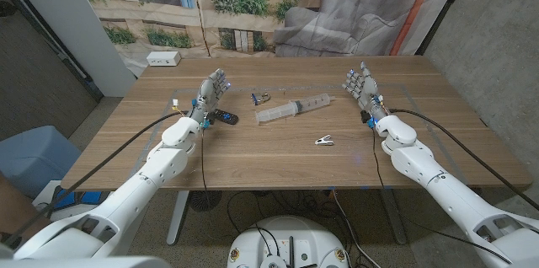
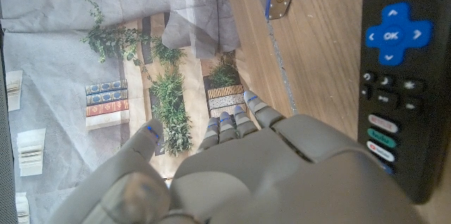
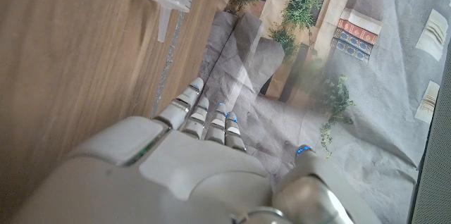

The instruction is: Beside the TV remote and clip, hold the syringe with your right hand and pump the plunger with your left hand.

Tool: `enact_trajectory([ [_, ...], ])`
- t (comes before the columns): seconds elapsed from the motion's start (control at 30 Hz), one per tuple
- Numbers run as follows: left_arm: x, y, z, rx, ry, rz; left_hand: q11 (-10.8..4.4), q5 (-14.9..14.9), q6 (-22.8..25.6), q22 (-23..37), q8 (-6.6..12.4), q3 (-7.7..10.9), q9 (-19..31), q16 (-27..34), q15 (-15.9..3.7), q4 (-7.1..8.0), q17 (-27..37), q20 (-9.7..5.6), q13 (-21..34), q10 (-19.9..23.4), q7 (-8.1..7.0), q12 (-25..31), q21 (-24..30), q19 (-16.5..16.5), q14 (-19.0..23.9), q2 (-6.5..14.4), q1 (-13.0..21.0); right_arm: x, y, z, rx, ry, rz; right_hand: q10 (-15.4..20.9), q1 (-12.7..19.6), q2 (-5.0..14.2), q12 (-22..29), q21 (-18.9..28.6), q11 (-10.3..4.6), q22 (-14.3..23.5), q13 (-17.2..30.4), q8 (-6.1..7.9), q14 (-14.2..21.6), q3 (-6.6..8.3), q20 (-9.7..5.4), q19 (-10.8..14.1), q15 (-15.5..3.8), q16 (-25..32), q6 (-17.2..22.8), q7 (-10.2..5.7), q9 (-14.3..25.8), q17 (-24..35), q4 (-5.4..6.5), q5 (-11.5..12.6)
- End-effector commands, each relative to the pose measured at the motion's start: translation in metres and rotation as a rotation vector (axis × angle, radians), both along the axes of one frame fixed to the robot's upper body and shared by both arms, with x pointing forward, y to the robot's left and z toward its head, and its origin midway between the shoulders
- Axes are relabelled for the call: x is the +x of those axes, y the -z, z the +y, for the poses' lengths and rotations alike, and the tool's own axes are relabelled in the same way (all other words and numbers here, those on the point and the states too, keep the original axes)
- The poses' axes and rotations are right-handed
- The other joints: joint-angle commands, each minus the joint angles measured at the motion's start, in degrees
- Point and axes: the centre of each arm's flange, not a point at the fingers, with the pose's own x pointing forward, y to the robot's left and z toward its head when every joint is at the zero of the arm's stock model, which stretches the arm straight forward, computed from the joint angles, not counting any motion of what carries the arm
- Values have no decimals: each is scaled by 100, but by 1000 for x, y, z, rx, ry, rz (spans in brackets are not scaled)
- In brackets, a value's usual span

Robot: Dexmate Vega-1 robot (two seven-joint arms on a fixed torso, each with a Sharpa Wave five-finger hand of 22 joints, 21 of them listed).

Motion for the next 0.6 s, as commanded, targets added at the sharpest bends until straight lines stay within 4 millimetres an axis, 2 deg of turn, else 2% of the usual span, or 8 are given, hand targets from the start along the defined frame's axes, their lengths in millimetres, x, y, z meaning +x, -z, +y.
enact_trajectory([
  [0.03,3,-7,7,8,-10,-14,6,39,2,11,25,49,11,38,-3,-26,26,-154,27,43,50,22,26,60,64,299,36,-5,-6,1,-80,54,-31,43,98,-17,37,35,-24,29,-1,40,37,48,-2,39,-26,28,34,-37,13,7,-29,44],
  [0.4,2,-10,8,18,-28,-9,25,35,7,11,11,85,12,30,2,-93,23,-144,27,56,28,13,20,69,88,297,63,-14,-20,5,-233,126,-85,40,183,9,32,35,-34,28,-18,48,37,99,-24,12,-48,6,43,-67,12,-48,-113,62],
  [0.5,1,-10,8,21,-32,-9,19,33,10,11,8,94,12,28,3,-111,22,-143,27,59,30,11,18,69,93,297,70,-14,-26,8,-268,133,-90,44,285,11,32,-26,-50,27,-35,53,-3,147,-47,-224,-77,-27,53,-90,10,-107,-221,66],
  [0.6,-1,-10,8,22,-35,-8,28,31,10,11,5,104,12,25,0,-131,22,-143,27,66,29,10,16,70,97,295,78,-15,-32,9,-347,161,-102,17,335,14,20,-24,-51,28,-43,48,-34,170,-62,-288,-86,-45,39,-91,10,-136,-275,65],
])
